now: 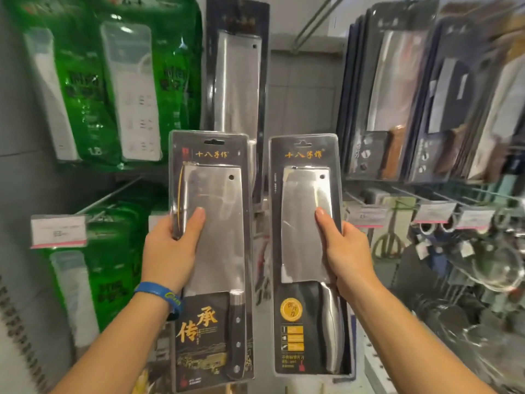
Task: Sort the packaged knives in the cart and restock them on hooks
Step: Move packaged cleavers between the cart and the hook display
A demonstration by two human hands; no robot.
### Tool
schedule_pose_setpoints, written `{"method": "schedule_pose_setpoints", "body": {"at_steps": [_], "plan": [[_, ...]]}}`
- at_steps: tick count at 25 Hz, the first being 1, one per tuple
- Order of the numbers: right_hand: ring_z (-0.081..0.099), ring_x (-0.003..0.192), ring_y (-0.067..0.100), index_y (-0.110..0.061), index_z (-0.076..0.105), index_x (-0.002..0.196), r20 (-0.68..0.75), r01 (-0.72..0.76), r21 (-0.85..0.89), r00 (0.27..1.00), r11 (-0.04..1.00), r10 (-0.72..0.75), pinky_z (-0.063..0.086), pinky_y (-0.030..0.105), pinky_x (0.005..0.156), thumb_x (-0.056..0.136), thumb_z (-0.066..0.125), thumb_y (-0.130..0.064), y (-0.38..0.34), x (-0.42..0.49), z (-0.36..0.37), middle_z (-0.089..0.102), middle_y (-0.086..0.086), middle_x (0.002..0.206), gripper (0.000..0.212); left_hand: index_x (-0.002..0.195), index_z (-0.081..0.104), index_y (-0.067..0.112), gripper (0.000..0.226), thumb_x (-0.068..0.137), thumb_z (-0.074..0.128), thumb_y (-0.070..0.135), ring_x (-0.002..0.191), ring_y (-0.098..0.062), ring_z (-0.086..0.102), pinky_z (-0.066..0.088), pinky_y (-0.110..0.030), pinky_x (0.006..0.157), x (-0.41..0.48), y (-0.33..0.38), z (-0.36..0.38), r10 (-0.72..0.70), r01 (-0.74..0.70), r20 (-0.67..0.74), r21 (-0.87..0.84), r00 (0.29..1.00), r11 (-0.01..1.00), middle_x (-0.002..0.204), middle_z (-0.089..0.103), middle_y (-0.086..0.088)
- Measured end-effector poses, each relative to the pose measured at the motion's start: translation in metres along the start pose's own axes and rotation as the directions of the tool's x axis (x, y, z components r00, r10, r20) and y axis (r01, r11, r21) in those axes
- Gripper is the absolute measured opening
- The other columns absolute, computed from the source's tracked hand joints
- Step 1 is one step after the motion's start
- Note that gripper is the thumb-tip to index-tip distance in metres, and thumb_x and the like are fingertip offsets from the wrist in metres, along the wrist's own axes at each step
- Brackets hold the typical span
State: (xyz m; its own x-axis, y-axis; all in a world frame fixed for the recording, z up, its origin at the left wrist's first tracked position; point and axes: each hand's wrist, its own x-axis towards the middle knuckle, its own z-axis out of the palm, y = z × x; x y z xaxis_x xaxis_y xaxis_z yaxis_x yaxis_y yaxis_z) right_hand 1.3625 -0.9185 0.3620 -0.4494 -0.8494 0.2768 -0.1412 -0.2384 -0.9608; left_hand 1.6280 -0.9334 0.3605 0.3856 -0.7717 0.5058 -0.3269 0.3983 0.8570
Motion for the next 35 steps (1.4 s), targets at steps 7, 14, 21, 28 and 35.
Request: {"method": "schedule_pose_setpoints", "body": {"at_steps": [7, 14, 21, 28, 35], "plan": [[0.059, 0.07, 0.032, -0.002, 0.053, 0.084, -0.011, 0.123, 0.062, 0.992, 0.99, -0.123, 0.054, 0.055, 0.07, 0.079, 0.064, -0.074, -0.051, 0.041, -0.026, 0.059, 0.025, 0.081, 0.073, 0.084, 0.067, 0.028, 0.051, 0.071, 0.06, 0.077, 0.076, -0.011, 0.069, 0.058, -0.036, 0.068, 0.029, 0.051, 0.038, 0.094, -0.094, -0.008, -0.089, 0.996, 0.992, 0.08, 0.071, 0.007], [0.055, 0.046, 0.005, -0.017, 0.052, 0.06, -0.062, 0.207, 0.092, 0.977, 0.974, -0.202, 0.043, 0.018, 0.046, 0.084, 0.068, -0.064, -0.055, 0.066, -0.043, 0.061, -0.011, 0.053, 0.056, 0.087, 0.068, 0.029, 0.052, 0.07, 0.059, 0.077, 0.074, -0.009, 0.07, 0.059, -0.044, 0.072, 0.045, 0.069, 0.037, 0.148, -0.149, -0.022, -0.103, 0.989, 0.983, 0.082, 0.073, 0.012], [0.053, 0.046, 0.007, -0.022, 0.056, 0.057, 0.001, 0.205, 0.035, 0.979, 0.978, -0.205, 0.04, 0.028, 0.052, 0.08, 0.065, -0.073, -0.06, 0.069, -0.016, 0.059, -0.009, 0.055, 0.057, 0.082, 0.065, 0.022, 0.059, 0.069, 0.054, 0.079, 0.071, -0.015, 0.068, 0.057, -0.043, 0.067, 0.061, 0.067, 0.005, 0.151, -0.155, -0.105, -0.03, 0.983, 0.988, 0.074, 0.07, 0.004], [0.046, 0.06, 0.019, -0.019, 0.04, 0.07, -0.027, 0.247, 0.079, 0.969, 0.966, -0.246, 0.038, 0.034, 0.057, 0.079, 0.061, -0.077, -0.082, 0.064, 0.011, 0.046, 0.003, 0.062, 0.062, 0.08, 0.063, 0.021, 0.049, 0.08, 0.06, 0.069, 0.067, -0.011, 0.065, 0.056, -0.043, 0.065, 0.063, 0.067, -0.024, 0.142, -0.15, -0.172, -0.033, 0.975, 0.988, 0.074, 0.068, 0.003], [0.048, 0.062, 0.032, -0.022, 0.037, 0.068, -0.073, 0.31, 0.12, 0.95, 0.943, -0.303, 0.04, 0.044, 0.058, 0.073, 0.059, -0.084, -0.129, 0.066, 0.03, 0.042, 0.012, 0.072, 0.066, 0.087, 0.064, 0.019, 0.055, 0.075, 0.06, 0.073, 0.09, -0.026, 0.069, 0.057, -0.051, 0.083, 0.078, 0.083, -0.032, 0.148, -0.179, -0.226, -0.123, 0.963, 0.976, 0.093, 0.071, -0.004]]}}
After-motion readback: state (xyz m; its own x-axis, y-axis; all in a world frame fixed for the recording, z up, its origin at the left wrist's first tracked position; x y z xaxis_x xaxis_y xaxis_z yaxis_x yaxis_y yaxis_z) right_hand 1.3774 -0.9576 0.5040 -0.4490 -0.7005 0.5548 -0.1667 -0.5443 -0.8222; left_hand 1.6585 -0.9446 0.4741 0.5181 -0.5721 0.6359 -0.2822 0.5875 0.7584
